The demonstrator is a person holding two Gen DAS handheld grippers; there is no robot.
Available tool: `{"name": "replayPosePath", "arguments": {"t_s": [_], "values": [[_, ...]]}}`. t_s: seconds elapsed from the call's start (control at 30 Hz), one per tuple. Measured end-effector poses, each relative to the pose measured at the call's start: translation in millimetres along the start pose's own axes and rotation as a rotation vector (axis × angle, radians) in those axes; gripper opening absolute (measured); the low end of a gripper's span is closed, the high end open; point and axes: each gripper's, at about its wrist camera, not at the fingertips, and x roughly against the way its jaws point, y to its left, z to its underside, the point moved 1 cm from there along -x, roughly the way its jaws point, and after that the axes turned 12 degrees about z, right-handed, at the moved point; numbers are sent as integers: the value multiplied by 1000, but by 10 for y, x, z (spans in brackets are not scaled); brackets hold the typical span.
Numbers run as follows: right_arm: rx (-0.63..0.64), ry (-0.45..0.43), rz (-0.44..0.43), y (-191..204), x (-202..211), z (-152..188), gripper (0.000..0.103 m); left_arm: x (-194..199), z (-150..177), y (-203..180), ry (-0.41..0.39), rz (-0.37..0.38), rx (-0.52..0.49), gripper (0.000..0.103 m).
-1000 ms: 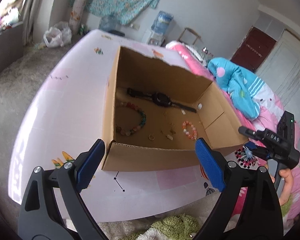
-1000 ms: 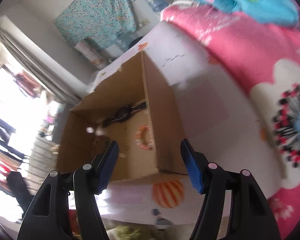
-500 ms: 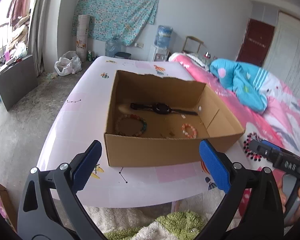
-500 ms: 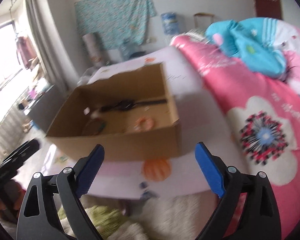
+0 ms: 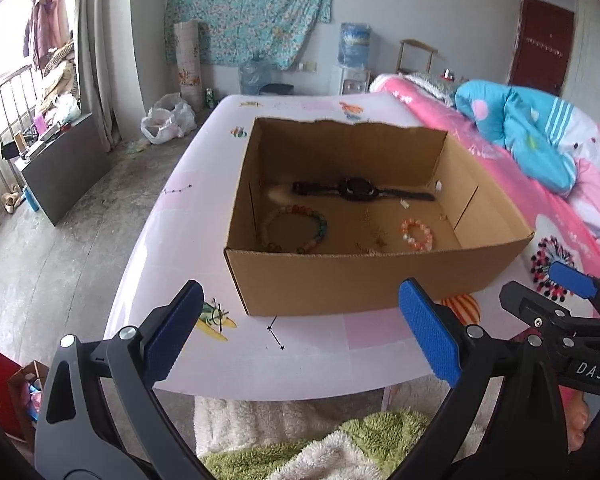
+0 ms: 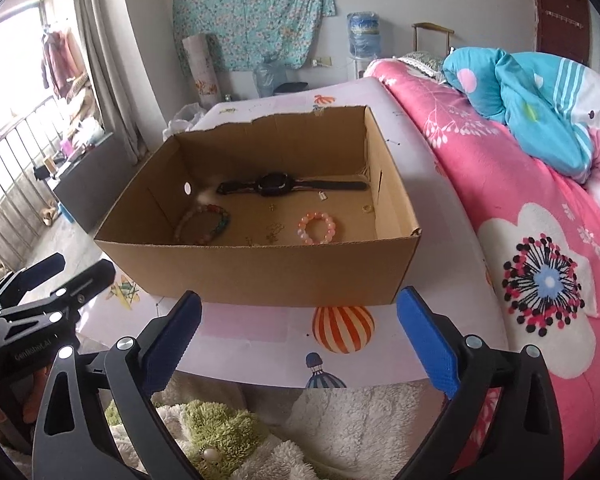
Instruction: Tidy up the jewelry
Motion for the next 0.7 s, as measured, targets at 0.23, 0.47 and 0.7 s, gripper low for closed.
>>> {"name": "replayPosePath", "arguments": {"t_s": [0.23,0.47,0.7], "values": [[39,37,40,76,-101,39,96,-172,56,-35,93,-20,3,95],[35,89,47,55,-250,18,96,-320,80,9,151,-34,51,95],[40,106,60,88,-314,-39,96,-349,79,4,168,-28,59,95]]}}
